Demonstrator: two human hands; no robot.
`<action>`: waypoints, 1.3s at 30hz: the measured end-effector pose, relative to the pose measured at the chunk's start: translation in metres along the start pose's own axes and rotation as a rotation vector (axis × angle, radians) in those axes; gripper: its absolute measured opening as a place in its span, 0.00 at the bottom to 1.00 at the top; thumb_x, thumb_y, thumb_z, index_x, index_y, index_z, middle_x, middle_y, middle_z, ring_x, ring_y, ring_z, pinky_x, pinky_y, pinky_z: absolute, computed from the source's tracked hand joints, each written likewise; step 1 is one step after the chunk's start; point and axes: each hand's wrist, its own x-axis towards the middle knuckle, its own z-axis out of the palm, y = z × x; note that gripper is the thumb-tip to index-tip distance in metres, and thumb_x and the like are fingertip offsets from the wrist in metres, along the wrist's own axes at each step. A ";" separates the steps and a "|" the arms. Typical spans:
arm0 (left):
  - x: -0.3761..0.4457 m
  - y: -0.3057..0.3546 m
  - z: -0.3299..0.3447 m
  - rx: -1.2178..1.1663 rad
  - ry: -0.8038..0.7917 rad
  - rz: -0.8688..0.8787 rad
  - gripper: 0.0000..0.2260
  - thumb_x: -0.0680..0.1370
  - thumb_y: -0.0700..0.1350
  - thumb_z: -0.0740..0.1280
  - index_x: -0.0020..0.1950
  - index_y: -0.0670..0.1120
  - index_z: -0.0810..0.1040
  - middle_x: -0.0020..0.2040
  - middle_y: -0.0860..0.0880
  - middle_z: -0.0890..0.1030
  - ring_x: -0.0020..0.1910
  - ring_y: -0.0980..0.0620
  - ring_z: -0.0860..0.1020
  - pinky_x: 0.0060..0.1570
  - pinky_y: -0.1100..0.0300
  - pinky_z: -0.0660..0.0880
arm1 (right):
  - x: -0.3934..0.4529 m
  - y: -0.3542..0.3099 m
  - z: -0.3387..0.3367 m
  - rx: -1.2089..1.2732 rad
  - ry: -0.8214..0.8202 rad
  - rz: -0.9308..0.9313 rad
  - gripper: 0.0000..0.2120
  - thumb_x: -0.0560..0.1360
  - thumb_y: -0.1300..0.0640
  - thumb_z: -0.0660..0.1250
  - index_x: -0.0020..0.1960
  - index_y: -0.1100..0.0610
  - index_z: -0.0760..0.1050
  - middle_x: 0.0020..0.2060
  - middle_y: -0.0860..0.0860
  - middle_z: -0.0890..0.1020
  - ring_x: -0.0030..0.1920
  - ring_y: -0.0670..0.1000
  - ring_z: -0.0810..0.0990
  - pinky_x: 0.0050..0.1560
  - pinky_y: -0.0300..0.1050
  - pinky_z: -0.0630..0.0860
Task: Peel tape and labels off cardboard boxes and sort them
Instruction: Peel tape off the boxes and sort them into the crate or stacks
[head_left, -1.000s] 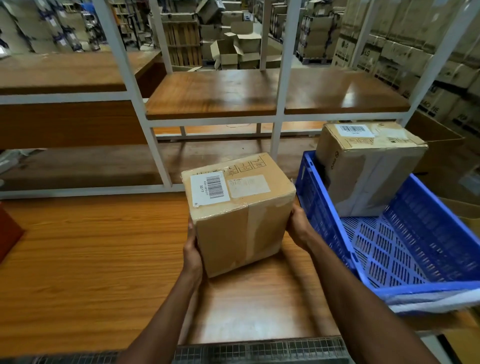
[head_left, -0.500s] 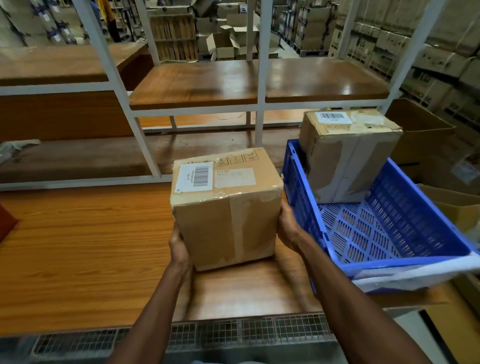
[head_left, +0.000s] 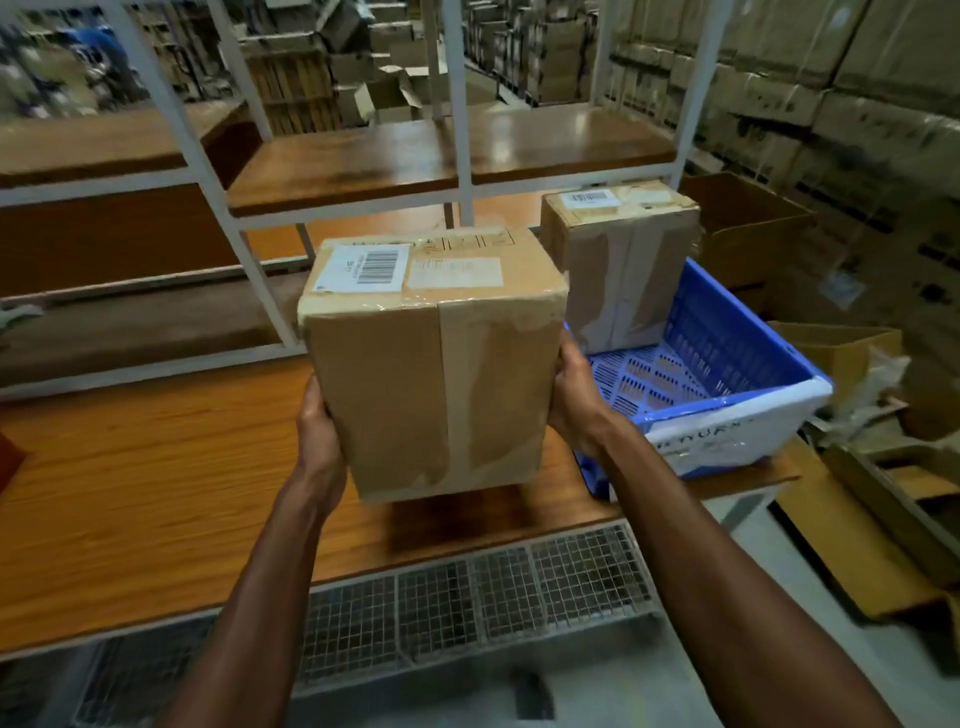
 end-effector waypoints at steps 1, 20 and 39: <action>-0.008 0.006 -0.001 0.007 -0.010 0.001 0.18 0.88 0.53 0.52 0.59 0.54 0.82 0.52 0.48 0.86 0.51 0.47 0.83 0.56 0.40 0.80 | -0.012 -0.004 0.002 0.010 0.024 -0.015 0.26 0.87 0.40 0.48 0.64 0.50 0.82 0.58 0.54 0.86 0.59 0.54 0.85 0.57 0.54 0.82; -0.165 0.075 0.062 -0.005 -0.249 -0.017 0.24 0.87 0.59 0.52 0.54 0.52 0.86 0.51 0.45 0.86 0.53 0.40 0.83 0.54 0.39 0.79 | -0.211 -0.111 -0.048 -0.154 0.125 -0.144 0.29 0.84 0.33 0.48 0.62 0.48 0.82 0.56 0.51 0.87 0.57 0.51 0.86 0.60 0.57 0.81; -0.239 0.061 0.290 0.024 -0.321 -0.053 0.25 0.86 0.54 0.50 0.39 0.51 0.82 0.34 0.51 0.81 0.34 0.53 0.80 0.43 0.54 0.79 | -0.267 -0.206 -0.253 -0.219 0.184 -0.246 0.31 0.84 0.35 0.46 0.66 0.49 0.82 0.58 0.50 0.87 0.58 0.52 0.85 0.56 0.56 0.81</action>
